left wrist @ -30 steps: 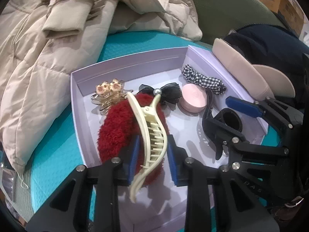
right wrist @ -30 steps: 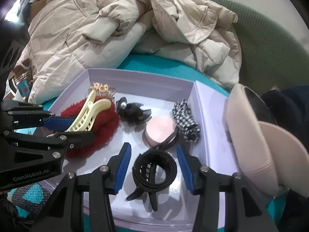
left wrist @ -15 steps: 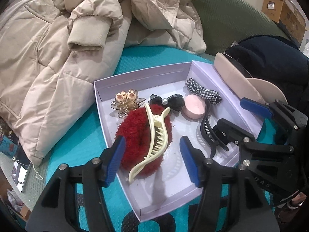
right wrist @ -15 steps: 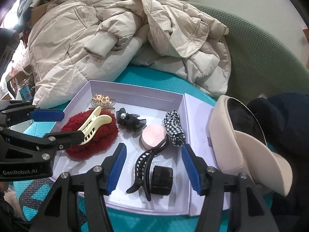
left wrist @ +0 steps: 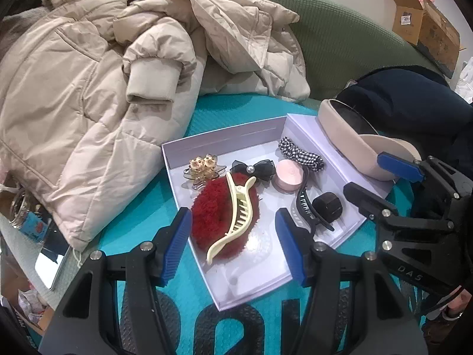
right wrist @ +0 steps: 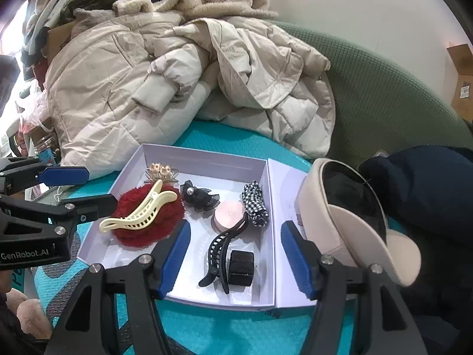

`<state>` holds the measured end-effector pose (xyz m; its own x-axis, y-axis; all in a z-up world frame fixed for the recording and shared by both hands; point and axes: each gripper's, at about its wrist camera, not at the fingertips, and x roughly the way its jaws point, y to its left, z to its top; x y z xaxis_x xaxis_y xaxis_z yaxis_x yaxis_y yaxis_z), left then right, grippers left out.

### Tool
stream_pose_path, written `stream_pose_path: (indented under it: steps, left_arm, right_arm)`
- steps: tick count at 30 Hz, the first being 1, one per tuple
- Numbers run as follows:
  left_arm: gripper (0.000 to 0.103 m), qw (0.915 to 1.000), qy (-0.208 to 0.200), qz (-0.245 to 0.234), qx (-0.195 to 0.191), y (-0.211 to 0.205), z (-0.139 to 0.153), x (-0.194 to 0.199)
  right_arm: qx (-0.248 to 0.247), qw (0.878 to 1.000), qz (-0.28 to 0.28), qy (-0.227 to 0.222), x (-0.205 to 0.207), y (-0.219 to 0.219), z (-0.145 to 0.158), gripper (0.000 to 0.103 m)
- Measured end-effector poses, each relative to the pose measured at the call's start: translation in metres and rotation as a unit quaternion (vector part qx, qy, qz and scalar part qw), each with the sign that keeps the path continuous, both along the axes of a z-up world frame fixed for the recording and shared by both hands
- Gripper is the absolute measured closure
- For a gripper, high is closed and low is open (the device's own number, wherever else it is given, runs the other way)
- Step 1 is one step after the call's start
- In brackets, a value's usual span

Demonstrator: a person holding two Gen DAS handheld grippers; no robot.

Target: Organize objects

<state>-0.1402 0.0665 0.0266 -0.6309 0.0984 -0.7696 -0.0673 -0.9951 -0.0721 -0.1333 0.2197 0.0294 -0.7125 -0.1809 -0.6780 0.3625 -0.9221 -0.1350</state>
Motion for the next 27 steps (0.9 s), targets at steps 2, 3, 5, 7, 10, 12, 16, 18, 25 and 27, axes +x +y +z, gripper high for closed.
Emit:
stream_pose_path:
  steps: [2, 3, 5, 7, 10, 12, 16, 18, 25, 27]
  left_arm:
    - [0.046, 1.0000, 0.004, 0.001, -0.001, 0.000, 0.006, 0.007]
    - [0.046, 1.0000, 0.007, 0.002, -0.002, -0.001, 0.010, 0.011]
    - [0.045, 0.9999, 0.012, 0.004, -0.004, -0.001, 0.017, 0.018]
    - [0.042, 0.9998, 0.018, 0.008, -0.005, -0.002, 0.024, 0.027]
    - [0.041, 0.9996, 0.025, 0.011, -0.005, -0.003, 0.033, 0.038]
    - [0.040, 0.9995, 0.028, 0.013, -0.007, -0.003, 0.039, 0.046]
    - [0.035, 0.9992, 0.034, 0.016, -0.011, -0.003, 0.048, 0.062]
    - [0.034, 0.9991, 0.038, 0.018, -0.012, -0.003, 0.052, 0.071]
    - [0.029, 0.9987, 0.041, 0.025, -0.016, -0.002, 0.058, 0.097]
    - [0.029, 0.9986, 0.043, 0.026, -0.017, -0.002, 0.060, 0.105]
  right_arm:
    - [0.000, 1.000, 0.000, 0.006, 0.006, 0.001, 0.007, 0.039]
    - [-0.001, 1.000, 0.000, 0.009, 0.010, 0.001, 0.010, 0.039]
    - [-0.002, 1.000, -0.001, 0.012, 0.015, 0.002, 0.016, 0.039]
    - [-0.003, 1.000, -0.004, 0.013, 0.021, 0.003, 0.022, 0.039]
    - [-0.005, 1.000, -0.005, 0.015, 0.030, 0.005, 0.028, 0.039]
    - [-0.005, 1.000, -0.006, 0.017, 0.037, 0.007, 0.033, 0.039]
    - [-0.006, 1.000, -0.007, 0.018, 0.051, 0.009, 0.039, 0.039]
    - [-0.007, 1.000, -0.009, 0.018, 0.059, 0.011, 0.042, 0.037]
    - [-0.013, 1.000, -0.010, 0.020, 0.085, 0.016, 0.048, 0.033]
    - [-0.013, 1.000, -0.011, 0.019, 0.091, 0.017, 0.048, 0.031]
